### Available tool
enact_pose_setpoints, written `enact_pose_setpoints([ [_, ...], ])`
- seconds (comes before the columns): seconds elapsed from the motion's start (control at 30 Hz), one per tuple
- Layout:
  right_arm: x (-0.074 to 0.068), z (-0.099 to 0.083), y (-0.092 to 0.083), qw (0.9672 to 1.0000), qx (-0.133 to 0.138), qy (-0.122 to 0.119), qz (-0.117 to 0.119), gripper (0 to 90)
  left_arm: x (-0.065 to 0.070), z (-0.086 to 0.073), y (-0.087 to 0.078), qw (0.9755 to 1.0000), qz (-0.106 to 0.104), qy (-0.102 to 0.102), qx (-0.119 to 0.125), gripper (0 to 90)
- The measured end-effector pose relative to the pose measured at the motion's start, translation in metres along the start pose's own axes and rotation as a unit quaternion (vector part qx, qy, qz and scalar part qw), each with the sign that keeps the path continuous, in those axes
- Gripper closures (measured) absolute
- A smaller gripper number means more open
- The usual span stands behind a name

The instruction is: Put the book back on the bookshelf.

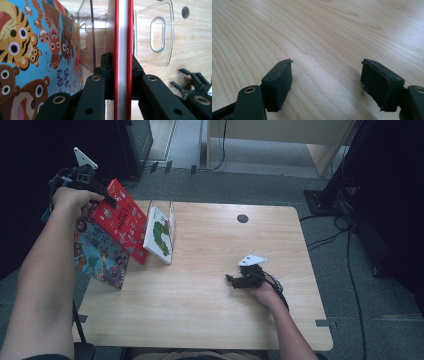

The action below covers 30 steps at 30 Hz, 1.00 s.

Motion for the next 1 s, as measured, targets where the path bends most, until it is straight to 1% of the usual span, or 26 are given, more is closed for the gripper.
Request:
enact_pose_setpoints([
  [0.17,0.0,0.0,0.0,1.0,0.0,0.0,0.0,25.1,-0.003,0.002,-0.007,1.0,-0.006,-0.003,0.005,80.2],
  [0.2,0.0,0.0,0.0,1.0,0.0,0.0,0.0,25.1,-0.003,0.002,-0.008,0.9999,-0.006,-0.005,0.008,80.3],
  [0.27,0.0,0.0,0.0,1.0,0.0,0.0,0.0,25.1,-0.004,0.002,-0.008,0.9999,-0.005,-0.005,0.007,80.2],
  [0.33,0.0,0.0,0.0,1.0,0.0,0.0,0.0,25.1,-0.003,0.002,-0.01,0.9999,-0.006,-0.002,0.009,80.2],
  [0.37,0.0,0.0,0.0,1.0,0.0,-0.001,0.0,25.1,-0.004,0.003,-0.011,0.9999,-0.007,-0.005,0.01,80.2],
  [0.47,0.0,0.0,0.0,1.0,0.0,0.0,0.0,25.1,-0.005,0.003,-0.014,0.9999,-0.004,-0.006,0.013,80.3],
  [0.53,0.0,0.0,0.0,1.0,0.0,0.0,0.0,25.1,-0.004,0.003,-0.014,0.9997,0.005,-0.006,0.022,80.3],
  [0.6,0.0,0.0,0.0,1.0,0.0,0.0,0.0,25.1,-0.002,0.004,-0.012,0.9996,0.01,-0.004,0.028,80.2],
  [0.7,0.0,0.0,0.0,1.0,0.0,0.0,0.0,25.1,0.002,0.005,-0.005,0.9997,0.007,0.0,0.021,80.2],
  [0.77,0.0,0.0,0.0,1.0,0.0,0.0,0.0,25.1,0.003,0.005,0.001,0.9997,0.006,-0.004,0.021,80.1],
  [0.83,0.0,0.0,0.0,1.0,0.0,0.0,0.0,25.1,0.002,0.005,0.005,0.9998,0.01,0.0,0.02,80.1],
  [0.97,0.0,0.0,0.0,1.0,0.0,0.0,0.0,25.1,-0.003,0.003,0.015,0.9998,0.009,-0.007,0.018,79.9],
  [1.0,0.0,0.0,0.0,1.0,0.0,0.0,0.0,25.1,-0.004,0.003,0.016,0.9997,0.007,-0.009,0.023,80.0],
])
Point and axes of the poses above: each handheld gripper's, and its own axes: y roughly forward along the jaws, z roughly out of its top, x roughly to its right, the point moved 1 cm from there along y, roughly forward along the jaws, and after that the axes turned 12 degrees about x, right-handed, at the moved point
